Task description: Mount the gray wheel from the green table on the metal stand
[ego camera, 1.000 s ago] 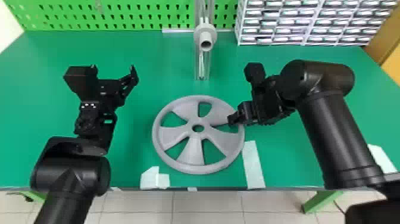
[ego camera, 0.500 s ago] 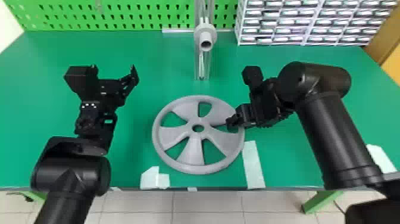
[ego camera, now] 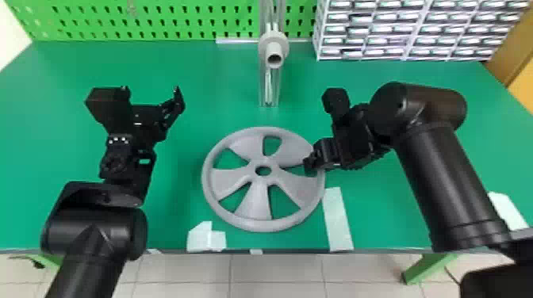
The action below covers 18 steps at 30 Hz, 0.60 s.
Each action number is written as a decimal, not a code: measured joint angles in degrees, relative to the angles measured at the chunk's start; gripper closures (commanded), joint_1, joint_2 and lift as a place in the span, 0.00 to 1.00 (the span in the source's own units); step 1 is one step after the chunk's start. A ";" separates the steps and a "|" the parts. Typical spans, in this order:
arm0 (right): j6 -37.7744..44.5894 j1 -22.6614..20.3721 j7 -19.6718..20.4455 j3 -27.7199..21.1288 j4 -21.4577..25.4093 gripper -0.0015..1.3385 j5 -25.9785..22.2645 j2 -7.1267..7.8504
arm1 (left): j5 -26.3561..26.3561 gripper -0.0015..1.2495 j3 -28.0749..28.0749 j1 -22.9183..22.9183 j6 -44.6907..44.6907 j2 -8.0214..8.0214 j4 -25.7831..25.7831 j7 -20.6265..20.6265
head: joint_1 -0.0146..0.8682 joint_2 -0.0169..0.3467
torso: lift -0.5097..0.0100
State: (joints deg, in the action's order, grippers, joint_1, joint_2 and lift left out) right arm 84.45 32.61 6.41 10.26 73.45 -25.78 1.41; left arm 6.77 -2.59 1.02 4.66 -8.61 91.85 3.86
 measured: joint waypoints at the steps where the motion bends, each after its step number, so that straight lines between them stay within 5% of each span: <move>1: -0.01 0.00 0.00 -0.02 0.00 0.69 0.00 0.00 | 0.00 0.13 0.00 0.00 0.00 0.00 0.00 0.00 | 1.00 0.19 | 0.79; 18: -0.34 -0.10 0.00 0.00 0.02 0.81 0.03 -0.09 | -0.17 0.13 -0.05 -0.04 0.00 0.00 0.00 0.00 | 1.00 0.19 | 0.79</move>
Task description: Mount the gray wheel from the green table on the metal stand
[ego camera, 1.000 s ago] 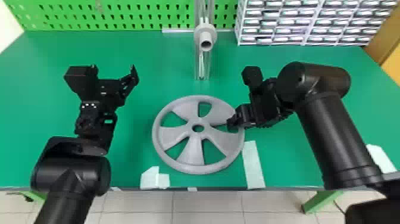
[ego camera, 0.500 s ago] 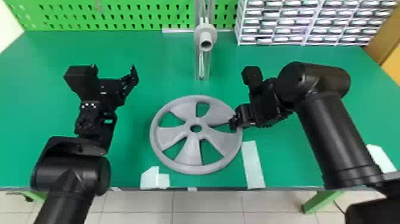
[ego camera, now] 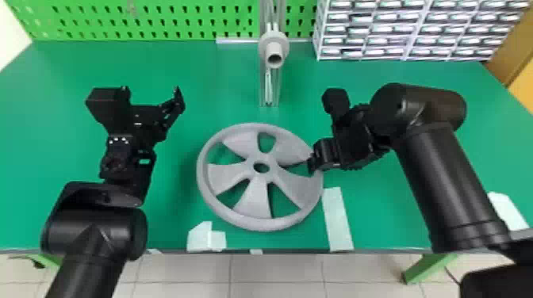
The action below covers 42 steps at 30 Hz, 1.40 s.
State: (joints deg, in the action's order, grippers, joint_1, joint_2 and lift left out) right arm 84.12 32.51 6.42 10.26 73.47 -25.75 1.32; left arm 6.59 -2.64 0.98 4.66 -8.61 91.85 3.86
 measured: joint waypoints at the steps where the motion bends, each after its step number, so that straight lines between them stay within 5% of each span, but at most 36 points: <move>1: 0.00 0.00 0.00 0.01 0.00 0.84 0.00 0.00 | 0.00 0.13 0.00 0.00 0.00 0.00 0.00 0.00 | 1.00 0.19 | 0.79; 4: 0.00 0.00 0.00 -0.01 0.00 0.94 0.00 0.00 | -0.01 0.13 0.00 -0.01 0.00 0.00 0.00 0.00 | 1.00 0.19 | 0.79; 17: -0.54 -0.23 0.00 -0.19 0.34 0.94 -0.21 0.02 | 0.01 0.13 -0.01 -0.01 0.00 0.00 0.00 0.00 | 1.00 0.19 | 0.79; 29: -2.05 -2.90 0.00 -0.44 7.00 0.94 2.29 0.09 | 0.32 0.14 0.00 -0.65 0.03 0.00 0.69 0.00 | 1.00 0.19 | 0.79; 42: -4.64 -6.12 0.00 -0.25 13.43 0.94 5.40 0.32 | 0.81 0.14 -1.52 -6.77 -2.01 -0.04 9.31 4.22 | 1.00 0.19 | 0.79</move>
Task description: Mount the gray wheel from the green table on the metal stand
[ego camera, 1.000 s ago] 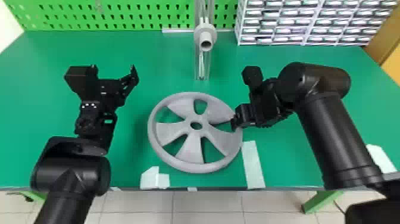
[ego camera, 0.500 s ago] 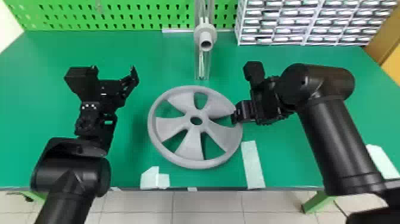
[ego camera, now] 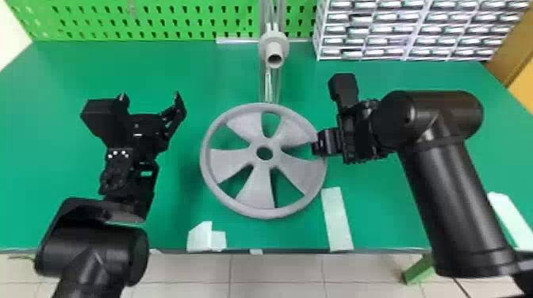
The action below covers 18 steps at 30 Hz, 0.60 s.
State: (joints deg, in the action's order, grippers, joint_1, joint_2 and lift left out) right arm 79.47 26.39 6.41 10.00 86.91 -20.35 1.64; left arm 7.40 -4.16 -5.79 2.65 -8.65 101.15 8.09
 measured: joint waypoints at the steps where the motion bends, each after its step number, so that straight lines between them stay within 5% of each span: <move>1: -0.57 -0.43 0.00 -0.01 0.55 0.94 0.08 0.09 | 0.08 0.14 -0.11 -0.68 -0.36 -0.02 0.84 0.00 | 1.00 0.19 | 0.79; 18: -11.93 -7.85 0.00 2.17 8.77 0.94 2.54 1.41 | 1.04 0.14 -0.51 -6.82 -5.25 -0.05 9.74 1.16 | 1.00 0.19 | 0.79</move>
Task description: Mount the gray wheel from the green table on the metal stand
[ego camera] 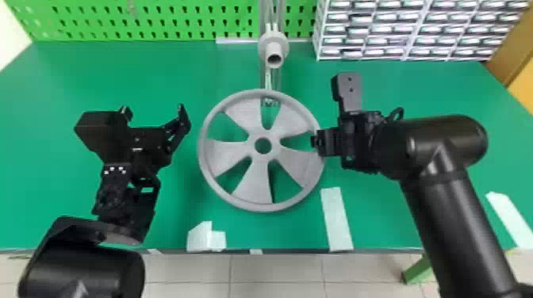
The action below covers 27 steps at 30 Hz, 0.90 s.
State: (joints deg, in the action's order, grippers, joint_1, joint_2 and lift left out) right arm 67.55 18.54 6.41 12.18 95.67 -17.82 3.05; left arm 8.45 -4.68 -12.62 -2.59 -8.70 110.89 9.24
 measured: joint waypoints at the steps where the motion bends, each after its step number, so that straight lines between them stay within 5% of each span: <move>1: -0.89 -0.71 0.00 0.07 0.69 0.94 0.12 0.09 | 0.12 0.14 0.03 -0.27 -0.37 0.00 0.64 0.14 | 1.00 0.19 | 0.79; 27: -21.94 -12.57 -0.19 1.33 9.22 0.99 3.98 1.99 | 3.08 0.14 -0.33 -3.66 -8.26 -0.16 10.20 0.64 | 1.00 0.19 | 0.79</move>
State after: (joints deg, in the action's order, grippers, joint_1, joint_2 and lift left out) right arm 45.61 5.96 6.22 13.51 104.89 -13.84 5.05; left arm 11.52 -5.00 -16.27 -10.85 -8.86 121.09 9.88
